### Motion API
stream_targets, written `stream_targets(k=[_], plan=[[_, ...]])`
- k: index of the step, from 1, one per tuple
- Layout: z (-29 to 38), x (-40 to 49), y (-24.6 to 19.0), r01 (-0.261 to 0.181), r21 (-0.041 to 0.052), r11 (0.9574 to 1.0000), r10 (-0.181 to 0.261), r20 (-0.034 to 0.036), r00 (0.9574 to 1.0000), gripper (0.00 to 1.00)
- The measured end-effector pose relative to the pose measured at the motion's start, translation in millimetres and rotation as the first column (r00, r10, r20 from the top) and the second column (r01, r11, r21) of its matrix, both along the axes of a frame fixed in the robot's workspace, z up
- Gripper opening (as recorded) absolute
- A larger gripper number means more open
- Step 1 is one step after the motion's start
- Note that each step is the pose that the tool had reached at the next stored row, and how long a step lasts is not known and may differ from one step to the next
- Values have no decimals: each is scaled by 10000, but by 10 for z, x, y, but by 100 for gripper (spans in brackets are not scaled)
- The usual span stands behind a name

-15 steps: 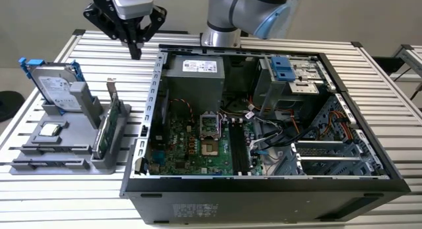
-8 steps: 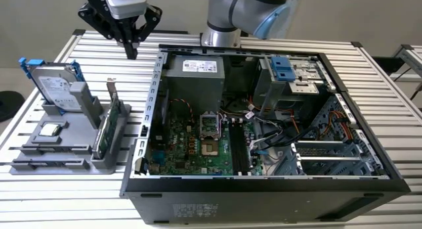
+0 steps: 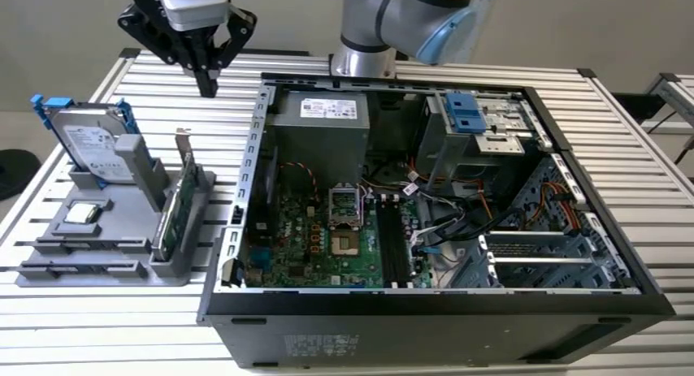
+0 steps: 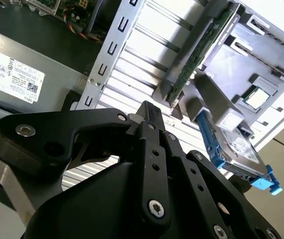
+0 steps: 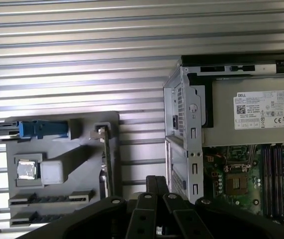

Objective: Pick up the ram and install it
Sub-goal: 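Reach for the ram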

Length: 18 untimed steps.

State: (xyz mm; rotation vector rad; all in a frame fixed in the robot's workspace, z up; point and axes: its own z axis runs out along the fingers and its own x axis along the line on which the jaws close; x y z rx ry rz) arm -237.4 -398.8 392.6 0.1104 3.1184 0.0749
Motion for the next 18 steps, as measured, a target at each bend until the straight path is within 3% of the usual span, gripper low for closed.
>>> stream_targets(k=[18], plan=[[0,-184,0,0,1,10000,0,0,10000,0]])
